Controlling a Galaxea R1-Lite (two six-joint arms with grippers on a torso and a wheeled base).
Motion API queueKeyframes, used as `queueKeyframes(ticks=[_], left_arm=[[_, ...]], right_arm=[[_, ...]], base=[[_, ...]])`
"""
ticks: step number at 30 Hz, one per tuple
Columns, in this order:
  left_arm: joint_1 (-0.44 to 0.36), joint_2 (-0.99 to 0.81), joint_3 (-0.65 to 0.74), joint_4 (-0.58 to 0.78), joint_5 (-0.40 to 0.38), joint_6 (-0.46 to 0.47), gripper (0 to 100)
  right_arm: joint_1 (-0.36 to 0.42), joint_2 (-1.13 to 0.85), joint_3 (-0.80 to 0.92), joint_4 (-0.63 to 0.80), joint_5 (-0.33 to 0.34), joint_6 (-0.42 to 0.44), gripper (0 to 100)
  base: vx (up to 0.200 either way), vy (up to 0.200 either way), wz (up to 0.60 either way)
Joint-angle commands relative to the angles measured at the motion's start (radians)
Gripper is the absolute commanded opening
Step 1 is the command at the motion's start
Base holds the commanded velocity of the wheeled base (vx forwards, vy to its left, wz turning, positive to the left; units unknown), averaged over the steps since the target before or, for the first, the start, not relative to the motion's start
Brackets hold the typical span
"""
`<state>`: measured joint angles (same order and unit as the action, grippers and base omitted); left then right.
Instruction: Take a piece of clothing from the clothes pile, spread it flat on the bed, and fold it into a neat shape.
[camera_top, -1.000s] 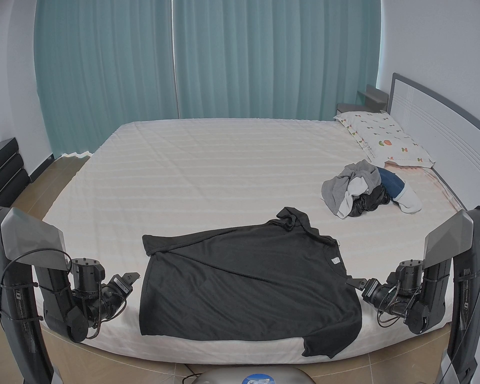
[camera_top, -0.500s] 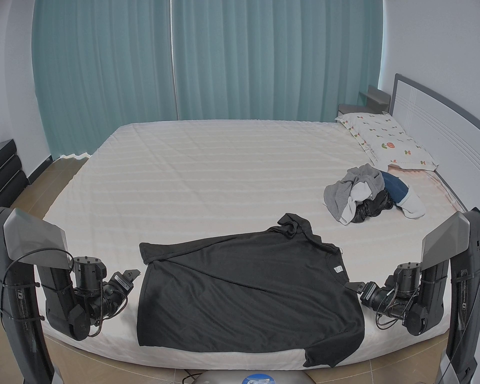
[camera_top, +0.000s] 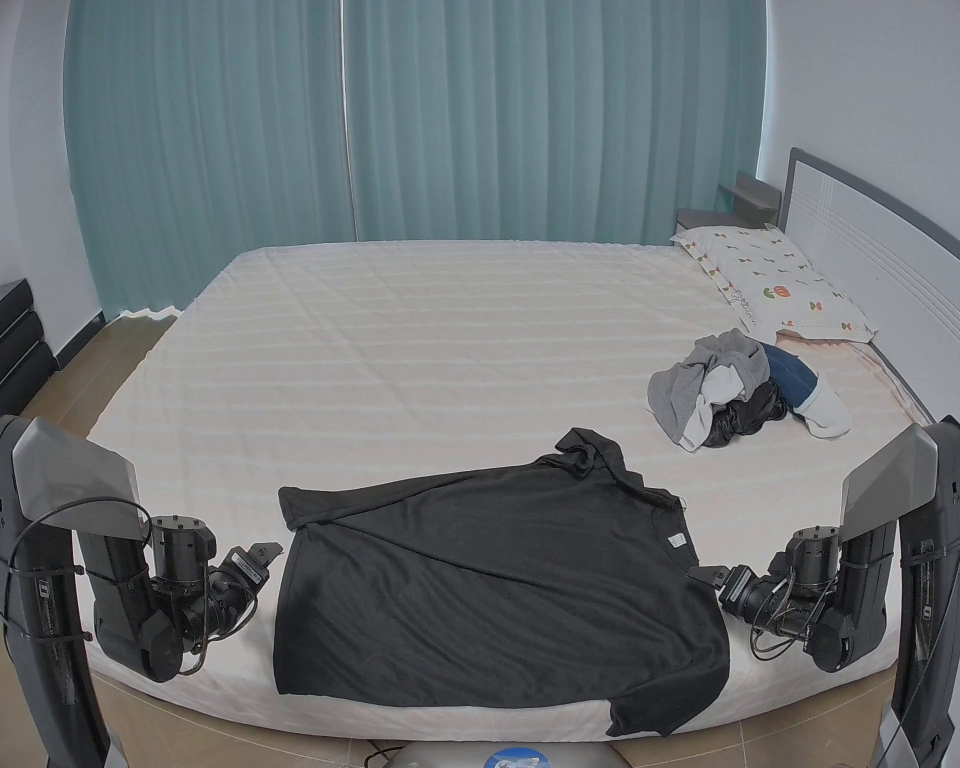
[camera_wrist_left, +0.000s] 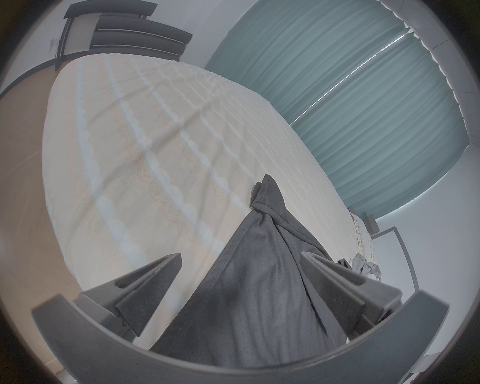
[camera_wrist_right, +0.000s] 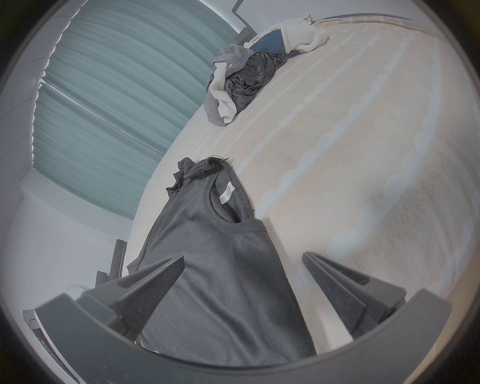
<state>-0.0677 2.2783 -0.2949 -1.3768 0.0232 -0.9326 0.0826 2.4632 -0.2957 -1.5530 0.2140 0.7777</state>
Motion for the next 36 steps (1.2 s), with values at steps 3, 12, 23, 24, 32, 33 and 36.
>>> queueKeyframes(ticks=[3, 12, 23, 24, 32, 33, 36], left_arm=[[0.000, 0.006, -0.007, -0.001, 0.003, -0.002, 100], [-0.003, 0.001, -0.035, -0.001, 0.006, -0.002, 100], [-0.011, 0.015, -0.227, 0.050, 0.032, 0.044, 100], [-0.009, 0.012, -0.291, 0.110, 0.032, 0.086, 100], [-0.008, 0.099, -0.506, 0.315, 0.029, 0.106, 100], [-0.004, 0.122, -0.515, 0.324, 0.021, 0.101, 100], [-0.011, 0.181, -0.530, 0.311, 0.034, 0.116, 100]], right_arm=[[0.000, 0.002, 0.000, -0.009, 0.001, 0.000, 100], [0.003, 0.008, 0.000, -0.010, -0.001, -0.001, 100], [0.013, 0.020, 0.001, -0.010, -0.022, -0.005, 100], [0.016, 0.022, 0.001, -0.010, -0.027, -0.005, 100], [0.034, 0.037, -0.002, -0.010, -0.070, -0.005, 100], [0.039, 0.039, -0.002, -0.010, -0.074, -0.005, 100], [0.039, 0.043, -0.003, -0.010, -0.074, -0.006, 100]], base=[[0.067, 0.000, 0.00], [0.000, 0.000, 0.00], [0.000, 0.000, 0.00], [0.000, 0.000, 0.00], [0.000, 0.000, 0.00], [0.000, 0.000, 0.00], [0.000, 0.000, 0.00]])
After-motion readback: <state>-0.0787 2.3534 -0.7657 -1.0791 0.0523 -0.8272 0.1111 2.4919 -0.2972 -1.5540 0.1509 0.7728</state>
